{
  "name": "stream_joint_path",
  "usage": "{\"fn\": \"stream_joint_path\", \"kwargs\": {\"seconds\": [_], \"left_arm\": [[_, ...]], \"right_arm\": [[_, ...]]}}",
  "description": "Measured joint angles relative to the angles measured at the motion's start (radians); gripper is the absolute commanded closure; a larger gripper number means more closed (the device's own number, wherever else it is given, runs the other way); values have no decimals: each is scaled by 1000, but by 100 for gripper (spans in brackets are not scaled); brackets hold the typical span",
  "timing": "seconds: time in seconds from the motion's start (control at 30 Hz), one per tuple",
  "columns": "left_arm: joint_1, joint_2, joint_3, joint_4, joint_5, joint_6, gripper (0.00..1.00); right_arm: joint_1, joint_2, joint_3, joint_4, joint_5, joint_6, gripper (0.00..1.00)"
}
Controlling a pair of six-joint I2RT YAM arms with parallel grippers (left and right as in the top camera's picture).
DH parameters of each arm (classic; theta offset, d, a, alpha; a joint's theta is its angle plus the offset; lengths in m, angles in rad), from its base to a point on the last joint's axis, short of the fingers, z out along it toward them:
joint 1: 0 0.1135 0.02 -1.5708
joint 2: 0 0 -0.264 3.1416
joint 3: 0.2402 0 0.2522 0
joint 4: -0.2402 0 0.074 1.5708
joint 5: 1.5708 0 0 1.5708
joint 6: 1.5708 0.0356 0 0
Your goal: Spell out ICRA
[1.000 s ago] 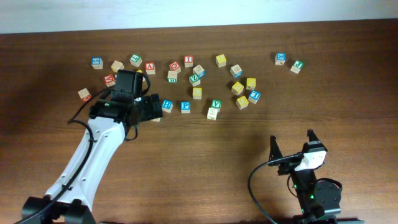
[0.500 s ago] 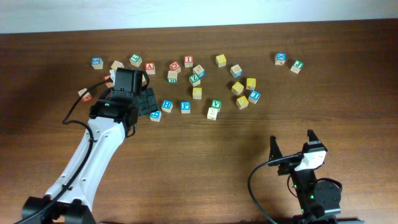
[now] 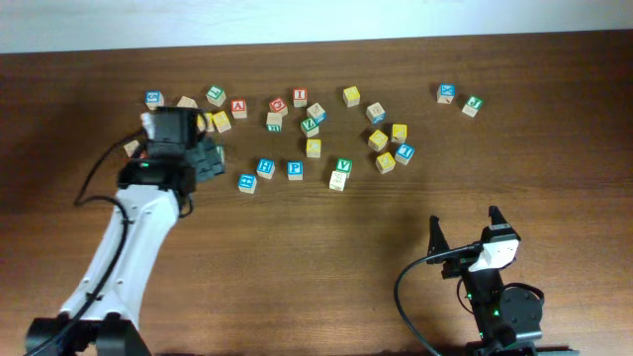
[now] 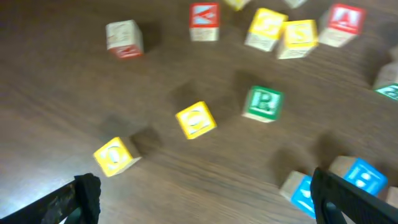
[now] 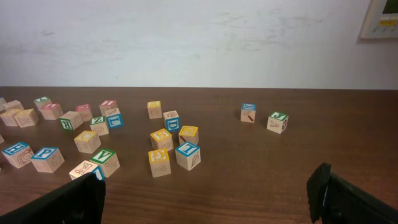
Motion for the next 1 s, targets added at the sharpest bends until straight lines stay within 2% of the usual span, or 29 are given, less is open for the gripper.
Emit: {"fn": "stream_joint_path", "kwargs": {"seconds": [0.2, 0.77, 1.0], "left_arm": [[87, 0, 0, -71, 41, 0, 1], [92, 0, -2, -140, 49, 0, 1], [92, 0, -2, -137, 229, 0, 1]], "right_arm": [[0, 0, 0, 0, 0, 0, 2], [0, 0, 0, 0, 0, 0, 2], [0, 0, 0, 0, 0, 0, 2]]}}
